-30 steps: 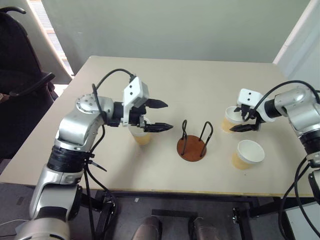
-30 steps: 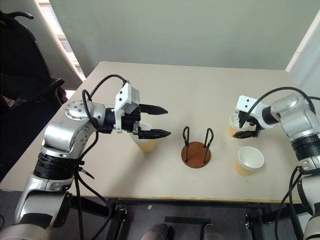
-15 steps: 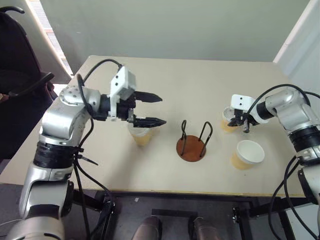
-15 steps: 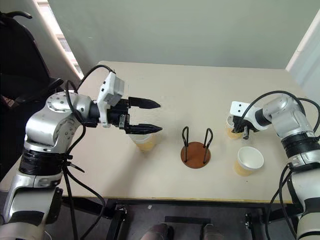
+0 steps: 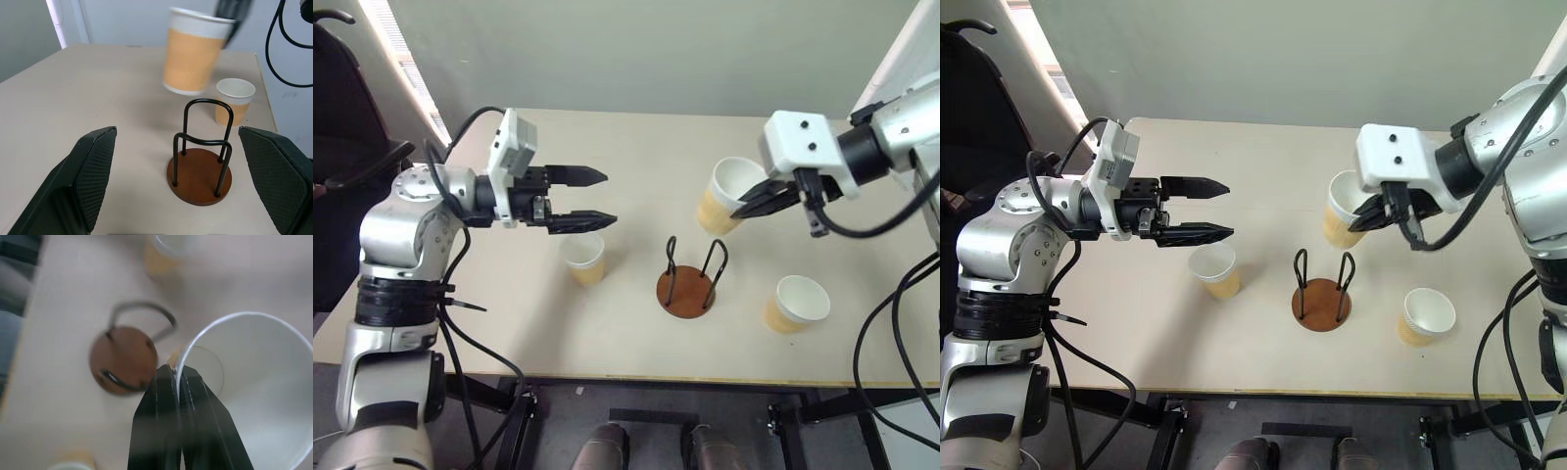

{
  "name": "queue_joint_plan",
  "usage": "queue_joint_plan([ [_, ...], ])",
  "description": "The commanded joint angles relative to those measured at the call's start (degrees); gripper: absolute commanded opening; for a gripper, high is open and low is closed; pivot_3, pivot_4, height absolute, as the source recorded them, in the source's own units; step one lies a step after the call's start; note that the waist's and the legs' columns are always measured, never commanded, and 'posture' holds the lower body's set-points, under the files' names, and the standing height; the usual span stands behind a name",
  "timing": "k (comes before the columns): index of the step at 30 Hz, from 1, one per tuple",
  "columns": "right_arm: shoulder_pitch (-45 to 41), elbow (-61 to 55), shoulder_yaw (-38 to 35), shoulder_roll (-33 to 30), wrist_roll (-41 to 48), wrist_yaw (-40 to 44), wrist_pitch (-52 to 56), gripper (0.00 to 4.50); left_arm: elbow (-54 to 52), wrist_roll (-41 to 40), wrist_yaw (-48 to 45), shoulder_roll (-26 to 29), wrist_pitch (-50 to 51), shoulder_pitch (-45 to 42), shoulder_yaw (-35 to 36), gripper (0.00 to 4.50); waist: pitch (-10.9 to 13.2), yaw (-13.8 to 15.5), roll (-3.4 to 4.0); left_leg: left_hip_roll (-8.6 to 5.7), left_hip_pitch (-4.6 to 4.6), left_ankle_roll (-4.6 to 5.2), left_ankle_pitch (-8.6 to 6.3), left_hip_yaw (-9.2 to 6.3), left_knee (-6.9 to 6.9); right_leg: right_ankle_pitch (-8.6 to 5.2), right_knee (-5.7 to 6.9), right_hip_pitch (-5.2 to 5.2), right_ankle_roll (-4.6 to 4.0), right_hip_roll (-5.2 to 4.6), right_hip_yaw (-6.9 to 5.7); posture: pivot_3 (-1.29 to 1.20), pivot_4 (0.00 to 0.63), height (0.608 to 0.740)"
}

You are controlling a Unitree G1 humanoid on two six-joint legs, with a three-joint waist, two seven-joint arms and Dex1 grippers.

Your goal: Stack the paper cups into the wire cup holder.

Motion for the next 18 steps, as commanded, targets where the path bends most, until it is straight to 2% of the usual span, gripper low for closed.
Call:
queue_joint_plan([
  [1,-0.2,-3.3,0.1,-0.1,1.5,-0.5,1.5,0.05,-0.6,0.1,-0.5,0.4,-1.2,-0.6,0.4,4.3,0.0,0.0,0.0,0.0,0.0,0.02,0.01,0.0,0.02,0.0,0.01,0.01,0.0,0.0,0.01,0.0,0.15,0.74],
  [18,3.6,-3.6,6.6,3.1,-1.1,-3.0,-3.2,0.05,-0.6,0.3,-0.1,-0.1,-2.5,0.3,0.3,4.3,0.0,-0.2,0.0,-0.01,0.03,0.17,0.11,-0.01,0.06,0.06,0.09,0.02,0.08,-0.01,0.0,0.0,0.15,0.74],
])
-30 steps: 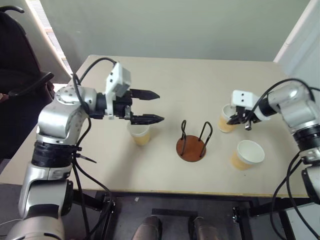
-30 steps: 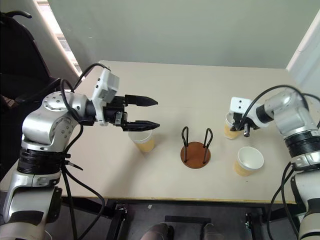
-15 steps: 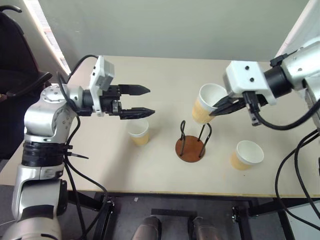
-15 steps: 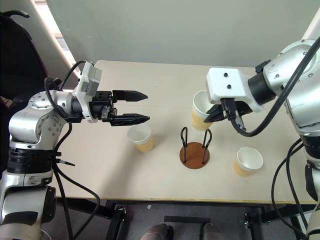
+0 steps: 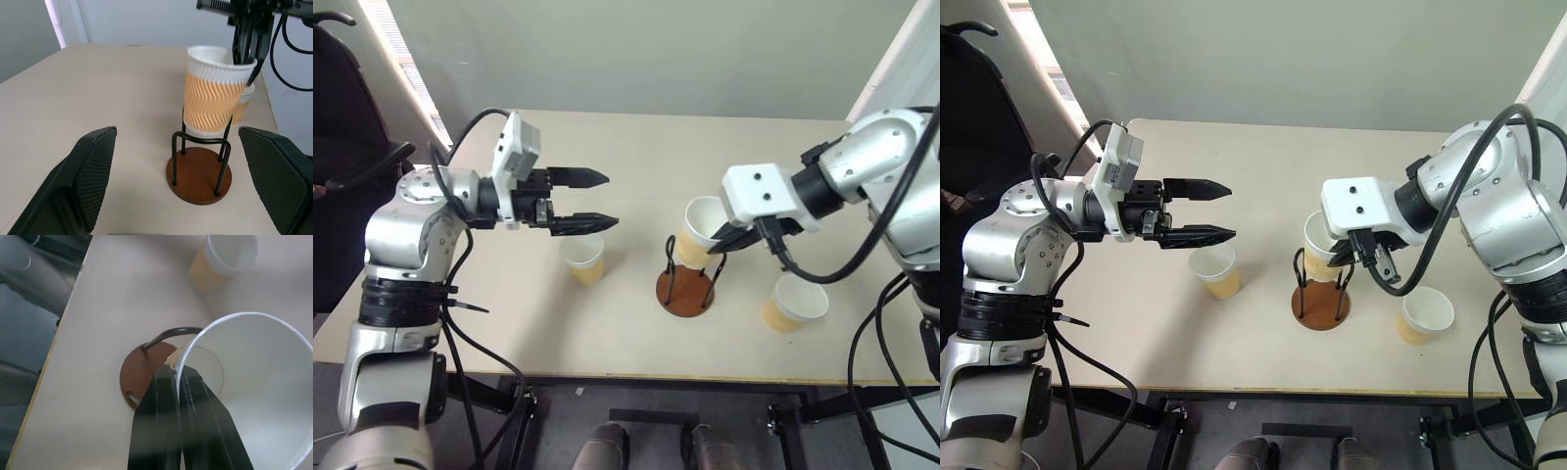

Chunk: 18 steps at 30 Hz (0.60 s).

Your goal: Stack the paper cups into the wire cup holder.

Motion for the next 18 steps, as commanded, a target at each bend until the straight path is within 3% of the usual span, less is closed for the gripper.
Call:
queue_joint_plan([
  [1,-0.4,-0.7,0.6,1.0,-1.0,-1.1,-1.7,0.05,-0.6,-0.2,-0.2,0.2,-1.1,0.1,0.9,4.3,0.0,0.0,0.0,0.0,0.0,0.0,0.0,0.0,0.0,0.02,0.0,-0.01,0.03,0.0,0.0,0.0,0.15,0.74],
  [3,-0.1,-0.4,1.2,1.6,-1.6,-1.3,-2.2,0.05,-0.7,-0.2,-0.1,0.1,-1.2,0.2,0.8,4.3,0.0,-0.1,0.0,0.02,0.01,0.01,-0.01,0.0,-0.01,0.04,0.02,-0.01,0.07,0.0,-0.01,0.0,0.15,0.74],
  [13,0.5,0.9,-1.2,3.4,-0.6,-4.2,-0.9,3.28,-1.8,2.6,0.1,2.7,-2.0,2.1,-0.3,4.3,0.0,-0.2,0.0,0.01,0.02,0.04,0.0,0.0,0.02,0.05,0.05,0.0,0.05,0.0,-0.01,0.0,0.15,0.74],
  [18,-0.8,0.9,-8.8,5.1,6.5,-7.7,8.6,3.28,-5.9,6.7,-0.3,7.8,-4.4,4.7,-1.5,4.3,0.0,-0.3,-0.01,0.02,0.01,0.01,0.01,-0.01,-0.01,0.01,0.02,-0.02,-0.02,0.01,-0.02,0.0,0.15,0.74],
])
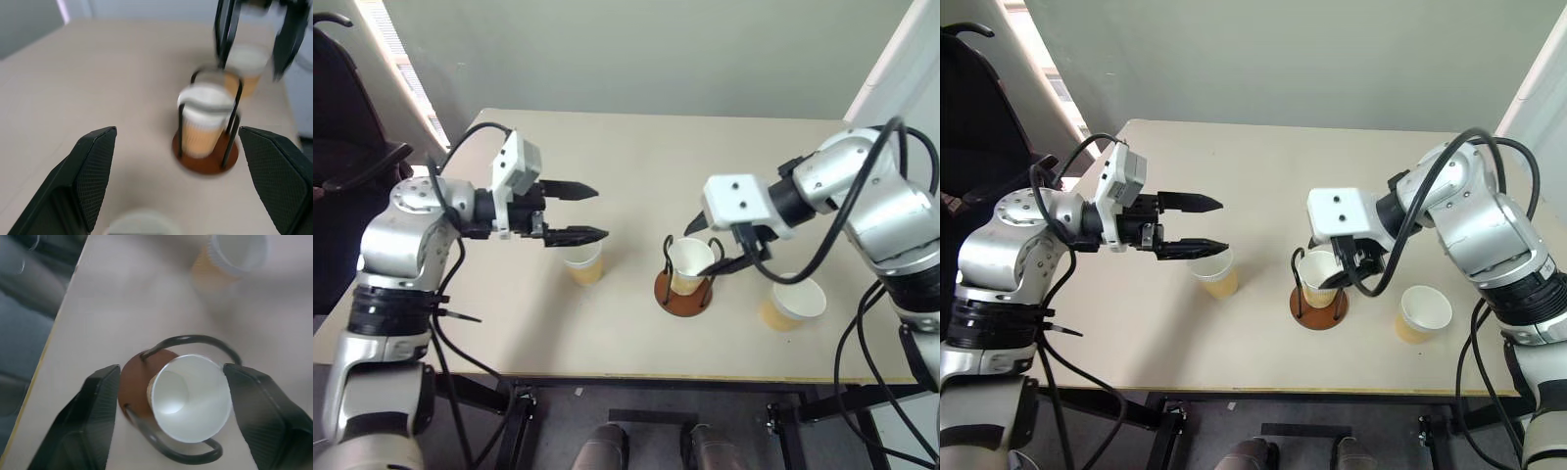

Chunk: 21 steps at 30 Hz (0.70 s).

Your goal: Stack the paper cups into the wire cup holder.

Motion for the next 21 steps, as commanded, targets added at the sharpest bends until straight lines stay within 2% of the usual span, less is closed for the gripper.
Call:
queue_joint_plan([
  [1,-2.4,-1.6,-8.9,0.9,7.2,-2.8,9.0,3.28,-6.1,3.0,-0.5,4.2,-2.7,1.4,0.1,4.3,0.0,0.0,-0.01,-0.01,-0.01,-0.03,0.01,0.0,0.0,-0.01,-0.01,0.0,-0.02,0.0,0.0,0.0,0.15,0.74],
  [5,-2.5,-3.1,-13.4,0.0,12.7,-5.0,15.9,3.28,-11.0,8.3,-1.2,9.6,-6.1,4.7,-2.4,4.3,0.0,0.0,-0.03,-0.05,-0.03,-0.12,0.06,0.01,-0.04,-0.08,-0.08,0.0,-0.12,0.0,0.01,0.0,0.15,0.74],
  [11,-0.8,-3.8,-14.4,-2.9,16.3,-7.0,18.5,3.28,-15.1,15.7,-0.7,14.1,-7.9,5.2,-6.6,4.3,0.0,0.0,-0.02,-0.04,0.0,-0.11,0.02,-0.03,-0.05,-0.1,-0.02,-0.01,-0.17,0.0,0.02,0.0,0.15,0.74],
  [13,-0.6,-3.8,-14.3,-3.5,17.2,-7.6,18.8,3.28,-14.9,17.9,-0.2,14.6,-8.8,5.1,-7.7,4.3,0.0,0.0,-0.02,-0.04,0.02,0.15,-0.13,-0.04,-0.06,-0.09,0.03,-0.02,-0.18,0.0,0.02,0.0,0.15,0.74],
  [21,-0.3,-3.8,-13.9,-4.7,20.0,-9.1,18.7,3.28,-13.6,22.6,0.1,13.6,-11.1,5.4,-10.5,4.3,0.0,-0.1,-0.02,-0.03,0.03,0.17,-0.14,-0.09,-0.11,-0.08,0.22,-0.14,-0.21,0.0,0.01,0.0,0.15,0.74],
])
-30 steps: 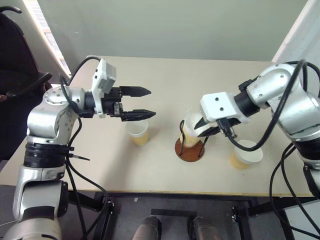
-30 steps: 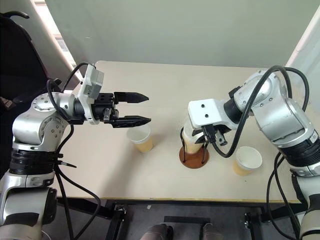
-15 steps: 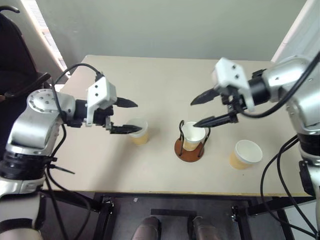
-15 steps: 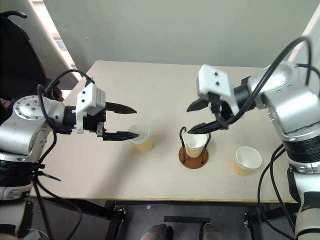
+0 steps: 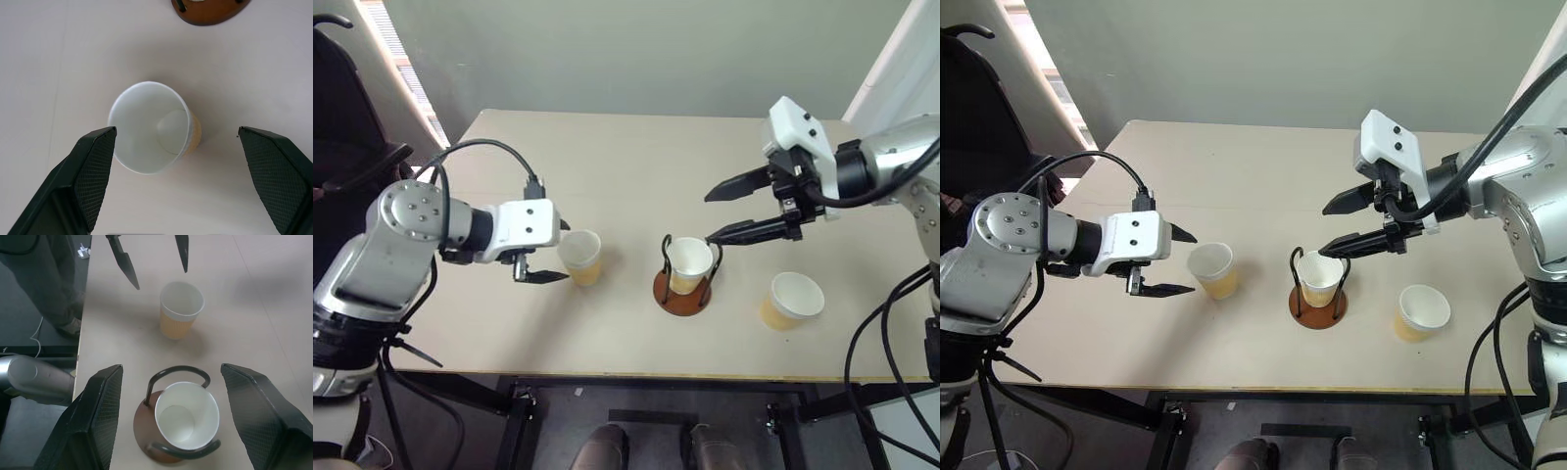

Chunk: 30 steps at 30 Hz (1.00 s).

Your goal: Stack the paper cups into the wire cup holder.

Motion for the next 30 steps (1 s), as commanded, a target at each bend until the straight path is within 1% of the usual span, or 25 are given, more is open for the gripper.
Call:
queue_joint_plan([
  [1,-1.0,-1.3,-1.9,-0.4,1.8,-1.0,-0.2,3.28,0.6,2.6,0.2,-0.2,-2.0,-0.2,-0.9,4.3,0.0,0.0,0.0,0.0,0.0,0.0,0.0,0.0,0.0,0.0,0.0,0.0,0.0,0.0,0.0,0.0,0.15,0.74],
  [8,-0.8,-1.4,-1.9,-0.7,3.4,-2.3,-0.3,3.28,4.4,7.1,0.6,-2.1,-6.0,-1.0,-3.9,4.3,0.0,0.0,0.0,0.0,-0.01,0.02,-0.01,-0.01,0.0,0.0,-0.01,-0.01,0.0,0.0,0.0,0.0,0.15,0.74],
  [21,0.1,-2.5,-2.1,-1.8,5.3,-4.3,-0.2,3.28,15.4,12.3,0.6,-8.8,-13.1,-4.7,-7.1,4.3,0.0,0.1,-0.01,-0.01,-0.03,0.02,-0.02,-0.01,0.01,0.01,0.0,-0.02,0.0,0.0,-0.01,0.0,0.15,0.74],
  [24,0.3,-2.7,-2.2,-1.9,5.7,-4.6,-0.1,3.32,18.3,12.8,0.6,-10.8,-14.9,-6.2,-7.4,3.67,0.0,0.1,-0.01,-0.01,-0.03,0.03,-0.02,-0.02,0.02,0.02,0.01,-0.02,0.02,0.0,-0.01,0.0,0.15,0.74],
  [28,0.6,-3.0,-2.3,-2.2,6.0,-5.1,-0.1,3.32,20.7,12.2,-0.7,-12.2,-17.7,-6.9,-7.3,2.26,0.0,0.1,-0.01,-0.01,-0.04,0.04,-0.02,-0.01,0.04,0.04,0.0,-0.02,0.05,0.0,-0.01,0.0,0.15,0.74],
  [30,0.7,-3.1,-2.4,-2.3,6.3,-5.4,-0.1,3.32,21.6,11.7,-1.3,-12.7,-18.9,-7.1,-7.2,1.46,0.0,0.1,-0.01,0.0,-0.04,0.04,-0.03,-0.02,0.03,0.04,0.0,-0.02,0.06,0.0,-0.01,0.0,0.15,0.74],
])
